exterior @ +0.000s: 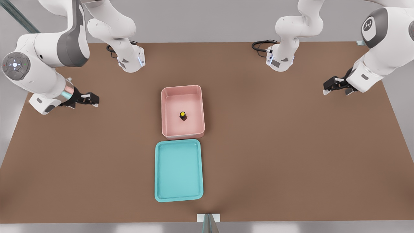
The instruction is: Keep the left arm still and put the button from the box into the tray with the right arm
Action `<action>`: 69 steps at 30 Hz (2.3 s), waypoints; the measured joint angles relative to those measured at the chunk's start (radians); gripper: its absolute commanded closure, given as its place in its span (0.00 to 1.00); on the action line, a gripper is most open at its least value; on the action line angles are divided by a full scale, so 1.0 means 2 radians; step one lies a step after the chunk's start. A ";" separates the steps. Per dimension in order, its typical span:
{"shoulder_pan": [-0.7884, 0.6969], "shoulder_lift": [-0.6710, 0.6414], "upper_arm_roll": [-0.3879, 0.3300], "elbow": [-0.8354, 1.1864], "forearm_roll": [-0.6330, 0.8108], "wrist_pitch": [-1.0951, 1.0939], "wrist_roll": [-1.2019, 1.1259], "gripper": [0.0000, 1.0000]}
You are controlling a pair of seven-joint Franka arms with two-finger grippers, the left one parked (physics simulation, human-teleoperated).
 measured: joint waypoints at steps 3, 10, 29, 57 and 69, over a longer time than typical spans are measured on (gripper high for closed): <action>-0.028 0.030 0.046 0.002 0.002 -0.004 0.006 0.00; 0.088 0.159 0.172 -0.051 0.032 0.075 0.163 0.00; 0.146 0.207 0.172 -0.217 -0.077 0.357 0.616 0.00; 0.146 0.213 0.171 -0.298 -0.152 0.545 0.864 0.13; 0.114 0.215 0.203 -0.305 -0.153 0.547 0.870 0.53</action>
